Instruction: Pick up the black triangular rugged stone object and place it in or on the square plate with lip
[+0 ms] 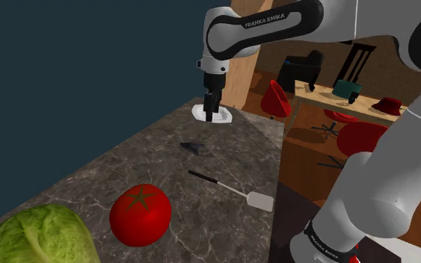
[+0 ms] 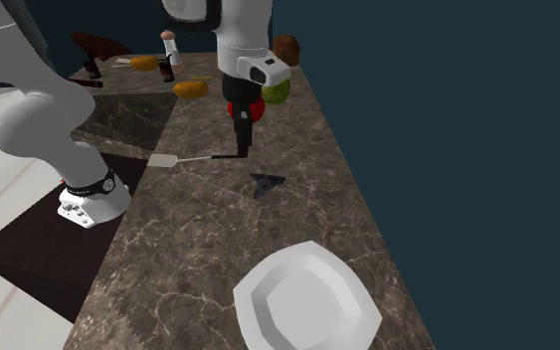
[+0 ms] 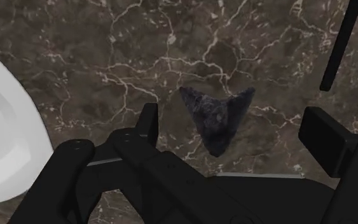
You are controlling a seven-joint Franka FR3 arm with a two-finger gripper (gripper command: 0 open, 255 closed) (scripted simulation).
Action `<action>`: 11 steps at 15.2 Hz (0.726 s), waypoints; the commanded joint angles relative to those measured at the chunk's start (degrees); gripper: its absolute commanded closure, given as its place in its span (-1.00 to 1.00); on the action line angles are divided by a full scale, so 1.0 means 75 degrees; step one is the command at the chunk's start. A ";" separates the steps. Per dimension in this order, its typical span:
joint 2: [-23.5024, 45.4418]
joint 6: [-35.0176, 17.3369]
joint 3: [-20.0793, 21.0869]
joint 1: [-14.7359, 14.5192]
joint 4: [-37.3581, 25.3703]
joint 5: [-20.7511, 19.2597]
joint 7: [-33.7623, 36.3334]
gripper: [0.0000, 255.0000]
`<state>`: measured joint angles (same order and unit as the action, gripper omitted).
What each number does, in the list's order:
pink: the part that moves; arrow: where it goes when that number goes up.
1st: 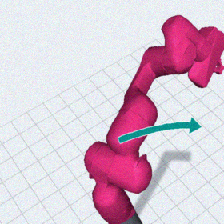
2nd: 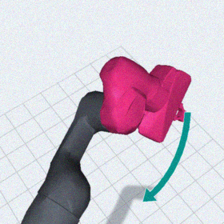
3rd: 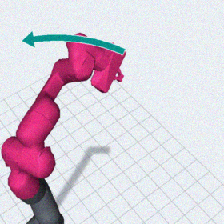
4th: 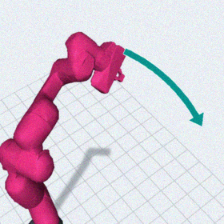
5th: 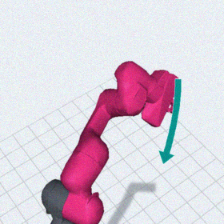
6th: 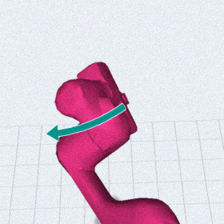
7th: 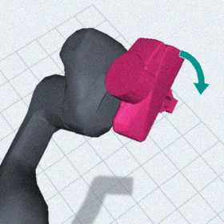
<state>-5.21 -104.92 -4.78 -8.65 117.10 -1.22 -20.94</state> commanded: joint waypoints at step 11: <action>0.3206 -0.0260 0.0543 -0.0478 -0.3138 -0.0324 -0.2089 -1.00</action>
<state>16.93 -106.86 -1.05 -12.04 95.66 -3.32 -35.13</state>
